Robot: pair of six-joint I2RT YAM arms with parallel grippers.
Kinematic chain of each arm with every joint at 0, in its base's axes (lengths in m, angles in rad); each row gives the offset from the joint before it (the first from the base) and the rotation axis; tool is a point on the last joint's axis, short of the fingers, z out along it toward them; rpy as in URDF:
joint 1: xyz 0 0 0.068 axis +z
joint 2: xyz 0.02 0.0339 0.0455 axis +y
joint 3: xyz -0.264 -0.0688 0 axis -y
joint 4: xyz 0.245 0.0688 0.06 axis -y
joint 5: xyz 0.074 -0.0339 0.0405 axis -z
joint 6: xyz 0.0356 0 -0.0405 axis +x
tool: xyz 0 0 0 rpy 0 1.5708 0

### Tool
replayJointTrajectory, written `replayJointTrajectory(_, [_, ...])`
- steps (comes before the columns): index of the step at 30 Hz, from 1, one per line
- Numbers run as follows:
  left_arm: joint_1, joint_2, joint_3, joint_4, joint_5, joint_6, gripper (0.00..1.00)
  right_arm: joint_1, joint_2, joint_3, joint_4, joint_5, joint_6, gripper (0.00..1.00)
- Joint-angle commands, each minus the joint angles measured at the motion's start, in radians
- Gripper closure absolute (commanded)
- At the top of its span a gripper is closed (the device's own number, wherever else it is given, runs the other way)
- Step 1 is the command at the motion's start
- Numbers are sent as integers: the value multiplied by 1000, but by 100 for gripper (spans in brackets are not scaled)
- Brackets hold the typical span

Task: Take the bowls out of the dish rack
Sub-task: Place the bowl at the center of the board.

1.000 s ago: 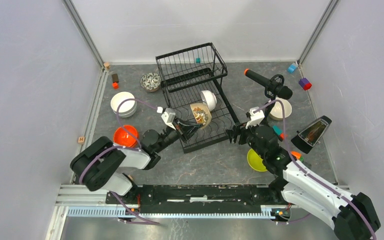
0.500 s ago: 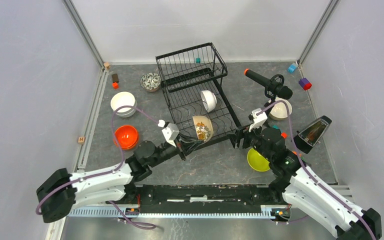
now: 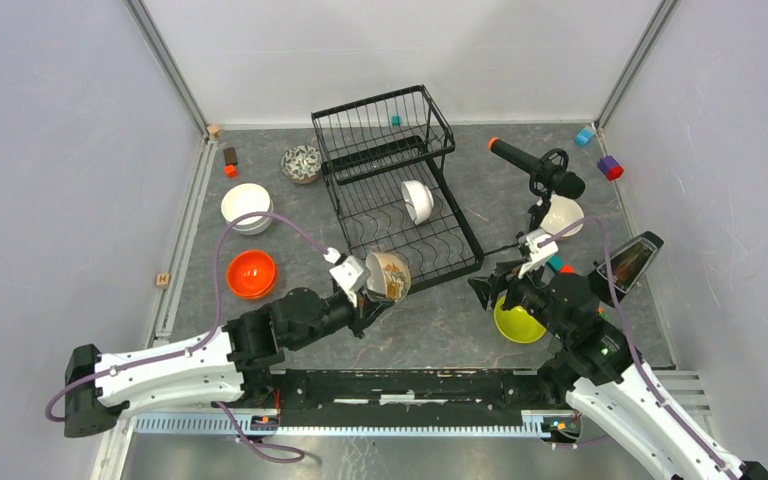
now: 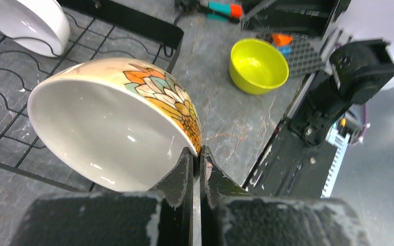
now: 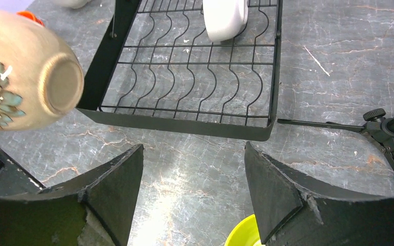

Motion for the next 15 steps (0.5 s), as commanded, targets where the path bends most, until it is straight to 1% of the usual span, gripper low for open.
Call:
replayJointTrajectory(1, [-76, 40, 167, -132, -98, 93, 98, -2, -49, 55, -12, 37, 33, 22])
replayJointTrajectory(6, [-187, 151, 300, -261, -186, 204, 98, -2, -51, 111, -54, 15, 12, 21])
replayJointTrajectory(10, [-249, 216, 373, -373, -255, 315, 98, -3, -38, 174, -79, -21, -9, 20])
replayJointTrajectory(13, [-264, 223, 380, -403, -250, 379, 98, -2, -29, 213, -96, -21, -17, 20])
replayJointTrajectory(15, [-271, 226, 384, -416, -240, 414, 98, -3, -20, 231, -106, -59, -17, 20])
